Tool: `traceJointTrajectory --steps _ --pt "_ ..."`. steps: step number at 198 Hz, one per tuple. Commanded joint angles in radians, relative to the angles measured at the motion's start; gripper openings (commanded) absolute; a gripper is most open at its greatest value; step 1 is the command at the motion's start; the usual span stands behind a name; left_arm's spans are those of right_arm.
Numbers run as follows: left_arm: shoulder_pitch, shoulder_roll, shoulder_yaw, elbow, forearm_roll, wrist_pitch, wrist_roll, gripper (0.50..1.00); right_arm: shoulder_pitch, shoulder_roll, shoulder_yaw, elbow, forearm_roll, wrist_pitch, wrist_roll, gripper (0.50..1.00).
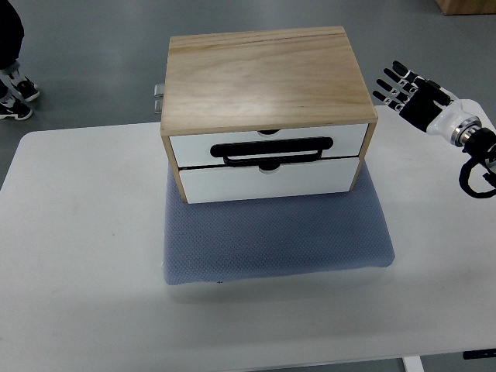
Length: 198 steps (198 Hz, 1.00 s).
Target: Open wood drawer with right hand
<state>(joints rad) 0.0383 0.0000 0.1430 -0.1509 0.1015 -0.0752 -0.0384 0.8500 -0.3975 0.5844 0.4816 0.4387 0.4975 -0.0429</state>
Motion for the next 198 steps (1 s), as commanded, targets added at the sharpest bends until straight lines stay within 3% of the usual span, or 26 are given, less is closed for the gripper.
traceJointTrajectory --steps 1,56,100,198 --pt "0.000 0.000 0.000 0.004 0.000 0.002 -0.003 1.000 0.000 0.005 0.000 0.000 0.000 0.000 0.000 0.954" --pt "0.000 0.000 0.001 0.002 0.001 -0.009 -0.008 1.000 0.007 0.020 0.003 -0.002 0.000 -0.007 0.000 0.954" --pt "-0.012 0.000 0.004 0.022 0.001 0.002 -0.008 1.000 0.026 0.016 -0.006 -0.002 -0.003 -0.085 -0.002 0.954" --pt "-0.011 0.000 0.003 0.021 0.001 0.002 -0.009 1.000 0.018 -0.018 -0.001 -0.005 -0.153 0.003 0.006 0.954"
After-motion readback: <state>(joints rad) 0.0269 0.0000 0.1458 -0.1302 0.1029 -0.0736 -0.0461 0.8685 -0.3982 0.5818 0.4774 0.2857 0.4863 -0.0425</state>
